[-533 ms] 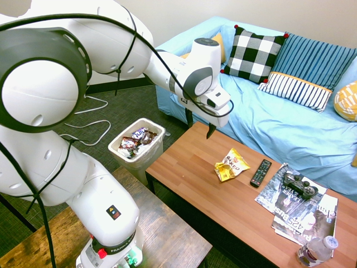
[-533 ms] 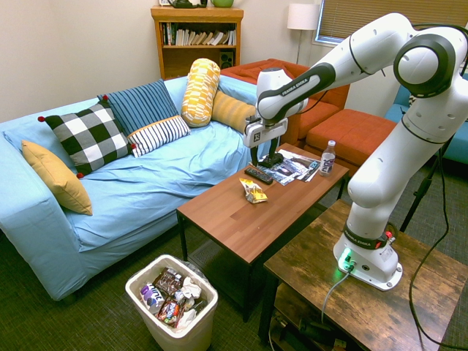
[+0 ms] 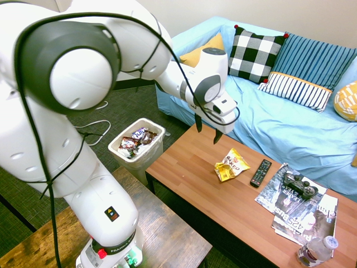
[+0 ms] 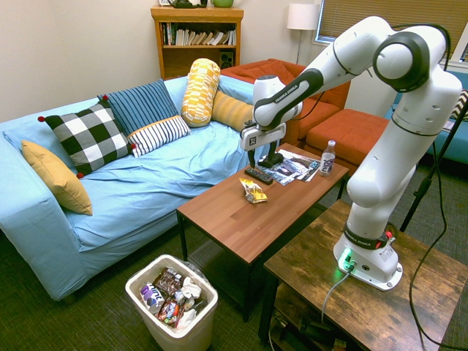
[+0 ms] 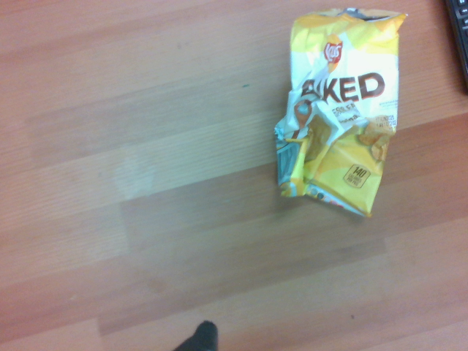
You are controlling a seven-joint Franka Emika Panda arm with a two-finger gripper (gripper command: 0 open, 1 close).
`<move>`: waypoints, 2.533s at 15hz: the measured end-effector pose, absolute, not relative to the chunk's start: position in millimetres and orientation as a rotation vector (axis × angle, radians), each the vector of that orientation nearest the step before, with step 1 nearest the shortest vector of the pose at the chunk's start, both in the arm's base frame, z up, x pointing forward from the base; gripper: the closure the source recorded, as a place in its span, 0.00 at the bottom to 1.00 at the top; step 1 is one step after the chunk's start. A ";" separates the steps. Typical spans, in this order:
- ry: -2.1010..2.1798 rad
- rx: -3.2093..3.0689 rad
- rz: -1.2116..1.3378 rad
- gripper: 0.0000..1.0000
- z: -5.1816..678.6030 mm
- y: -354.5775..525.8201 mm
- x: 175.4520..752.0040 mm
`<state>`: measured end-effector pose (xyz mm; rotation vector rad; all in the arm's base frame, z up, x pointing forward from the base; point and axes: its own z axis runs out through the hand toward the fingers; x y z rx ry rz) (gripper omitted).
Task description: Throw the chip bag in the trash bin
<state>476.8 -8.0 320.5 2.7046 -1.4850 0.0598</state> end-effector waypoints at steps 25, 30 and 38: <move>-1.641 2.460 -0.195 1.00 97.1 -55.4 569.5; -1.658 2.453 -0.188 1.00 98.7 -56.4 570.5; -1.699 2.455 -0.175 1.00 96.1 -54.1 568.4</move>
